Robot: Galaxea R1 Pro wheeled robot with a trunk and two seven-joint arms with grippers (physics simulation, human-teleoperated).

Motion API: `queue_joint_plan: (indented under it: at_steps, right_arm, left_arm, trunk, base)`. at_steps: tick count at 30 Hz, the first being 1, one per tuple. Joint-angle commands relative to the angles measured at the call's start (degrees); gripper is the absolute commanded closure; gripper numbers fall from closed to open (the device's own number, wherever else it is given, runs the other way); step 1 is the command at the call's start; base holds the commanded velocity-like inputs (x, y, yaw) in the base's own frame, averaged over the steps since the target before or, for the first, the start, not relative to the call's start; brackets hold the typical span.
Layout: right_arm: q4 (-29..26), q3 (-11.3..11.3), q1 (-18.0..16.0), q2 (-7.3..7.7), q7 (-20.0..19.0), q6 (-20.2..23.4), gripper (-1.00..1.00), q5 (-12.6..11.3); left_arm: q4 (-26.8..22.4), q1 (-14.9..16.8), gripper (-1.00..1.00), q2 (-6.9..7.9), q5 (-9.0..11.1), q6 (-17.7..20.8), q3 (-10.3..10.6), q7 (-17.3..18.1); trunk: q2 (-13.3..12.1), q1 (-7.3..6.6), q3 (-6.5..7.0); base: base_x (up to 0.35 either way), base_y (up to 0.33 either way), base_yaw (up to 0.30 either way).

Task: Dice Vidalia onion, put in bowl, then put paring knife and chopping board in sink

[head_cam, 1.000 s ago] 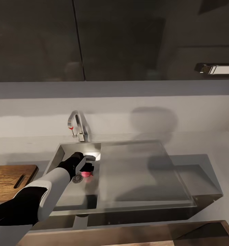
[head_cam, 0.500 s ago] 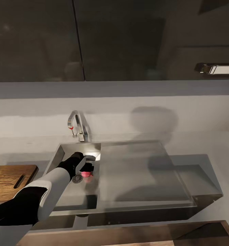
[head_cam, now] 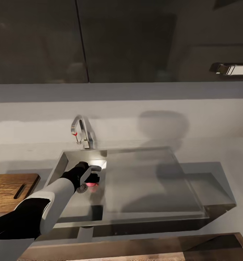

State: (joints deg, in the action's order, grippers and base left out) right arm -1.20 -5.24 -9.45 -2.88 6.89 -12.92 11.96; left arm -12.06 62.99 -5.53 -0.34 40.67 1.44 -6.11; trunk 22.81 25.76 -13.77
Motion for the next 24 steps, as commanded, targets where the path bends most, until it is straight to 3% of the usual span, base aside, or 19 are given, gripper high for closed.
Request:
queue_joint_plan:
  at_steps: [1, 24]
  right_arm:
    - [0.1, -0.5, 0.0, -0.02, 0.2, -0.2, -1.00, 0.6]
    - [0.1, -0.5, 0.0, 0.00, 0.3, -0.2, -1.00, 0.6]
  left_arm:
    - [-0.1, 0.0, -1.00, -0.01, 0.0, 0.3, 0.1, -0.1]
    - [-0.1, 0.0, -1.00, -0.01, 0.0, 0.3, 0.2, -0.1]
  trunk:
    - [0.1, 0.03, -0.20]
    - [0.1, 0.03, -0.42]
  base:
    - [0.000, 0.000, 0.000]
    - [0.000, 0.000, 0.000]
